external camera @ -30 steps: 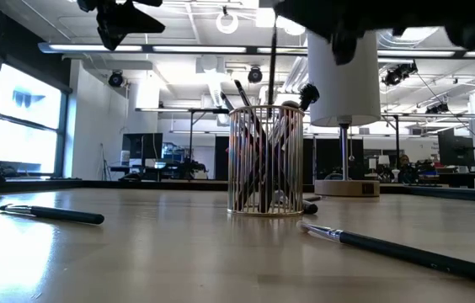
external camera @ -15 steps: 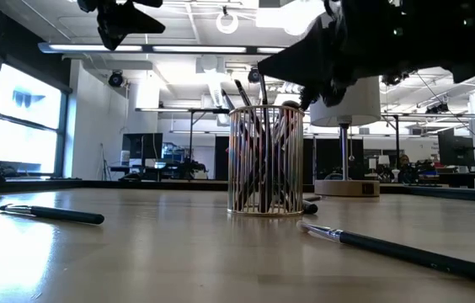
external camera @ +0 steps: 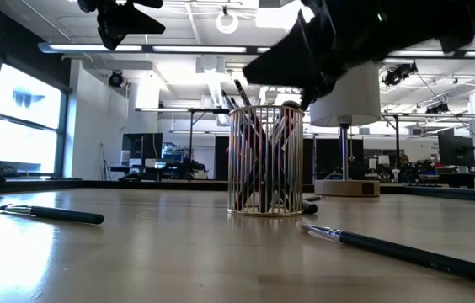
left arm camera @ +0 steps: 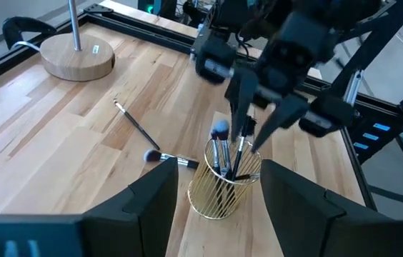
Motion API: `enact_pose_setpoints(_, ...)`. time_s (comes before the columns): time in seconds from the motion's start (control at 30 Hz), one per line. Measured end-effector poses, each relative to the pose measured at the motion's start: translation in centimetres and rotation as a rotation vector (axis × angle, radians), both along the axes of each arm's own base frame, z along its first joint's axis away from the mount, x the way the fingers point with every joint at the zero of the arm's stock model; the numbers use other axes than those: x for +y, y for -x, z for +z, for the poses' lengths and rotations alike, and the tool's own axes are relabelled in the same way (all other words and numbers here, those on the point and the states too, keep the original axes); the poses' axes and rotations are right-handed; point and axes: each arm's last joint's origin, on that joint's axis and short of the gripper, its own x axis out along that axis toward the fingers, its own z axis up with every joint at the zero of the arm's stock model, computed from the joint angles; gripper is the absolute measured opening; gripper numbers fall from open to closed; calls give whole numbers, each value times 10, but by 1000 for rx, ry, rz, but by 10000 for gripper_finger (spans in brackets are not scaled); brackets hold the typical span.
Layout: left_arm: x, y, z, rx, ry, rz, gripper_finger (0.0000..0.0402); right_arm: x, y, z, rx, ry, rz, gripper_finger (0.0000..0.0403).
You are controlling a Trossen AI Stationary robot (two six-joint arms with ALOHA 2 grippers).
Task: Put items in baskets/containers
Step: Put the eyeshadow brush into the mesh organizer
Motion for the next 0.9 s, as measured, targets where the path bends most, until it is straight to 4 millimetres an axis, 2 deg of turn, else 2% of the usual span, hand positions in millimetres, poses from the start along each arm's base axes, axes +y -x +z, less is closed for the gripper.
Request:
enact_pose_setpoints(0.17,-2,-3,-3,19,78,-1,198,-8,12,46,82,24,-133,112)
enact_pose_setpoints(0.27,-2,-7,-8,38,68,15,198,-19,31,72,153,5,-187,108)
enact_pose_setpoints(0.37,-1,-13,-13,50,39,98,198,-33,58,84,237,-68,-236,96)
enact_pose_setpoints(0.43,-1,-19,-17,40,30,171,198,-43,79,83,310,-150,-271,87)
enact_pose_setpoints(0.53,-1,-30,-21,-6,83,296,198,-59,110,70,439,-278,-345,73)
enact_pose_setpoints(0.63,-2,-41,-23,-46,198,417,198,-70,135,58,512,-350,-363,61)
enact_pose_setpoints(0.77,-5,-56,-18,13,352,573,198,-81,157,45,518,-359,-333,46)
enact_pose_setpoints(0.9,-7,-61,-18,188,548,805,198,-90,169,34,527,-321,-308,33)
